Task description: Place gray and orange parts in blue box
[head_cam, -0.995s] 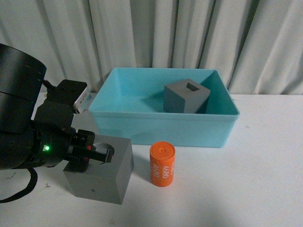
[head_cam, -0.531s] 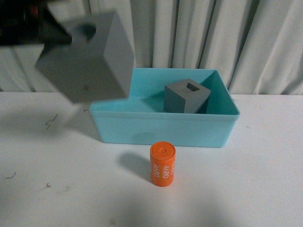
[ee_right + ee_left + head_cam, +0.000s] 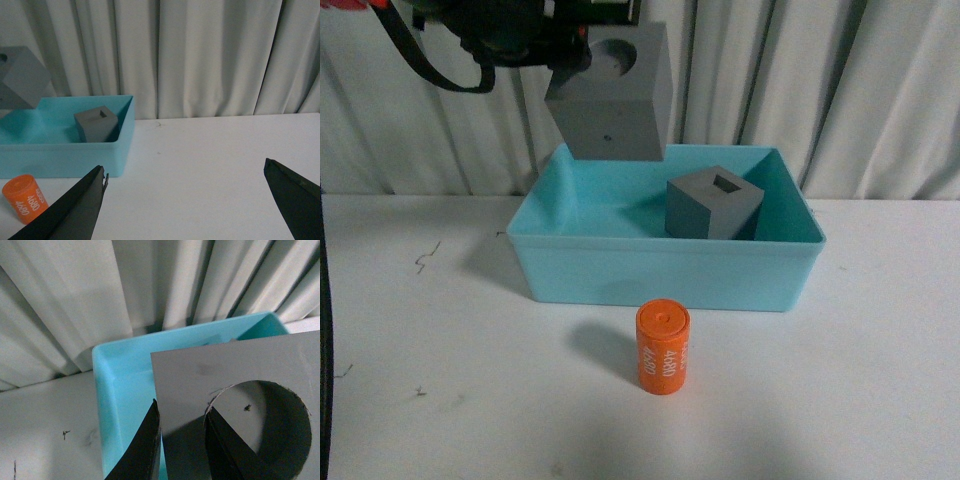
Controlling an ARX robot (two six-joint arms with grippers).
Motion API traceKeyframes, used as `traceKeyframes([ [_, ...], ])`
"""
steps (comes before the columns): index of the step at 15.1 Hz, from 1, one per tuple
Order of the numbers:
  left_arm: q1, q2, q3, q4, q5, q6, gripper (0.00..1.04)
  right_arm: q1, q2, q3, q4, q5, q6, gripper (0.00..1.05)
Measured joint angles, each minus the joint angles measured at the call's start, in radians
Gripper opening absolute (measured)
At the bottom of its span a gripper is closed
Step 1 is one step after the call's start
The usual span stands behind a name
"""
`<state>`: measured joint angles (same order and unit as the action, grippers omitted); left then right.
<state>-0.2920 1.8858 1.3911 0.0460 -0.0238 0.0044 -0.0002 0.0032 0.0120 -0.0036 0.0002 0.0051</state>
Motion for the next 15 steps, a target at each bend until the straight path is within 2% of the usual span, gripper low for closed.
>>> traceKeyframes([
  [5, 0.001, 0.188, 0.008, 0.037, -0.060, 0.092, 0.20, 0.000, 0.000, 0.000, 0.000, 0.000, 0.000, 0.98],
  [13, 0.027, 0.274, 0.086, 0.043, -0.070, 0.110, 0.20, 0.000, 0.000, 0.000, 0.000, 0.000, 0.000, 0.98],
  [15, 0.042, 0.285, 0.089, 0.041, -0.073, 0.109, 0.42, 0.000, 0.000, 0.000, 0.000, 0.000, 0.000, 0.98],
])
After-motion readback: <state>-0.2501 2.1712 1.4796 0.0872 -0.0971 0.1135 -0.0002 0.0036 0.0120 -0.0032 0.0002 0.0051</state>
